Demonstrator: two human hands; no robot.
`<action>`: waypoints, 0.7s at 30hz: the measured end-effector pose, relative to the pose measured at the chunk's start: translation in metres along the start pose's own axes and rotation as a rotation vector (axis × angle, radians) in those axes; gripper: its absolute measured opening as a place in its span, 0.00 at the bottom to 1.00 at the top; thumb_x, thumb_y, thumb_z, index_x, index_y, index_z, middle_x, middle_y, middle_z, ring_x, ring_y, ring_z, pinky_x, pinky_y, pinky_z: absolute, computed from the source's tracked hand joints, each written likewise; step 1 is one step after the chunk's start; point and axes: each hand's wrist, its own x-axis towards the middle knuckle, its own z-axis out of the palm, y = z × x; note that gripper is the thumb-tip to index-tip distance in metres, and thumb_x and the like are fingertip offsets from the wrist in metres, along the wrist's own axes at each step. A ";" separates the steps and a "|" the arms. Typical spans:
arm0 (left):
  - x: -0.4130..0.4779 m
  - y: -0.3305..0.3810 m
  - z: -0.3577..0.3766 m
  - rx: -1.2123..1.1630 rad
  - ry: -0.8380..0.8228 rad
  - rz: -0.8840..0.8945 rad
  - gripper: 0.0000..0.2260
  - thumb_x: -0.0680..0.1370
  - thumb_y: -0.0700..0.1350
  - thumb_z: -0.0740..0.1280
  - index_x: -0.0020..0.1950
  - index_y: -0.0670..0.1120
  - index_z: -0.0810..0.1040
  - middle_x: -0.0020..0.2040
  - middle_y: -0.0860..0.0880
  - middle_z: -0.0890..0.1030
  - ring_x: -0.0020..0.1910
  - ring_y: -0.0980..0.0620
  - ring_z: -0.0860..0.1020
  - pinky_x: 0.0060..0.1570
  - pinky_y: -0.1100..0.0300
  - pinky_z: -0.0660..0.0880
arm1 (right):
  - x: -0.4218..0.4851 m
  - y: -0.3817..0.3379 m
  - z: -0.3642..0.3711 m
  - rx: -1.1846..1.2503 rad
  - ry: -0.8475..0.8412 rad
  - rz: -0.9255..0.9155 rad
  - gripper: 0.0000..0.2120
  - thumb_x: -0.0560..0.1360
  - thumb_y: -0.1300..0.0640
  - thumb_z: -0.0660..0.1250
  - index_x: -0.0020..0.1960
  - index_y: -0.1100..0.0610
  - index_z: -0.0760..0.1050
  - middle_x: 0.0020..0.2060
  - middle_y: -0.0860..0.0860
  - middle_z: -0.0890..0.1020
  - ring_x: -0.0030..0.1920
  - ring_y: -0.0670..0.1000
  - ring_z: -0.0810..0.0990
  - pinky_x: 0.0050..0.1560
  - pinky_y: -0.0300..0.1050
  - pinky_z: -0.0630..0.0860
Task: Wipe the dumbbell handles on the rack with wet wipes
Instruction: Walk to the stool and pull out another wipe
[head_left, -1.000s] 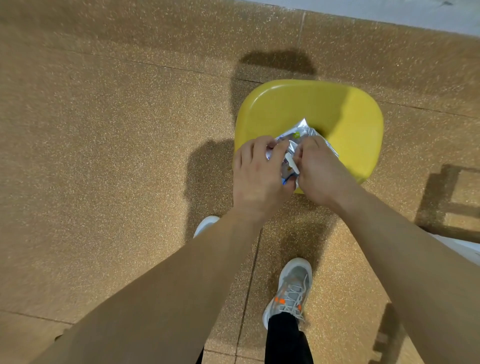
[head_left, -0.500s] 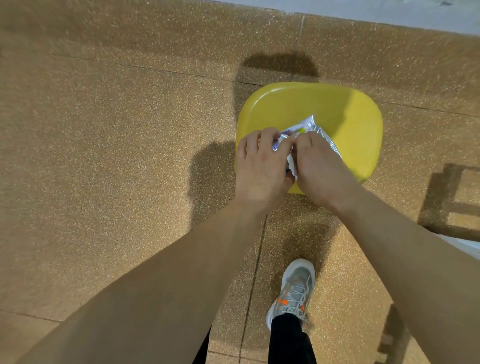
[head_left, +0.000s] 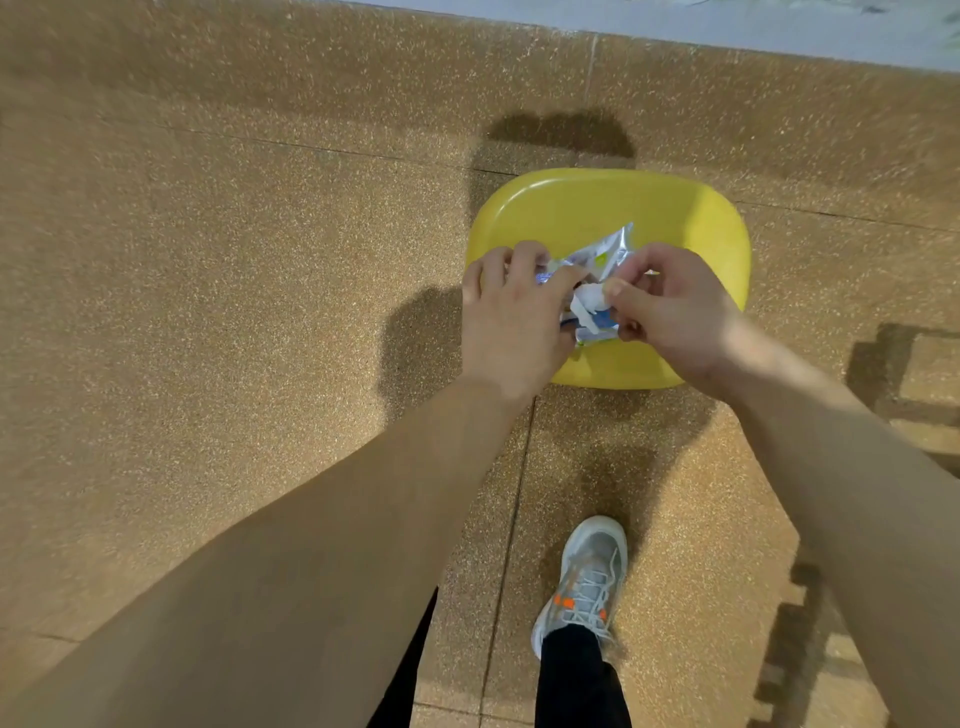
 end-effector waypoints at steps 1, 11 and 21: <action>0.000 -0.001 0.000 0.015 -0.005 0.001 0.24 0.69 0.56 0.75 0.65 0.61 0.77 0.62 0.50 0.74 0.63 0.44 0.70 0.66 0.47 0.63 | -0.003 0.000 -0.003 0.116 0.002 0.026 0.11 0.81 0.66 0.65 0.41 0.56 0.71 0.30 0.53 0.75 0.32 0.51 0.72 0.38 0.47 0.72; -0.006 0.008 0.001 0.024 -0.067 -0.017 0.24 0.74 0.57 0.71 0.70 0.60 0.74 0.64 0.49 0.71 0.64 0.44 0.69 0.65 0.48 0.61 | -0.042 0.014 -0.028 0.922 -0.013 0.214 0.13 0.80 0.65 0.59 0.60 0.63 0.79 0.41 0.55 0.81 0.39 0.49 0.78 0.47 0.44 0.81; -0.011 0.023 -0.002 0.034 -0.062 -0.050 0.26 0.73 0.50 0.72 0.71 0.55 0.74 0.66 0.48 0.73 0.65 0.42 0.70 0.63 0.49 0.65 | -0.080 0.017 -0.036 1.093 0.230 0.244 0.04 0.61 0.62 0.57 0.32 0.55 0.68 0.34 0.50 0.75 0.31 0.52 0.78 0.40 0.45 0.73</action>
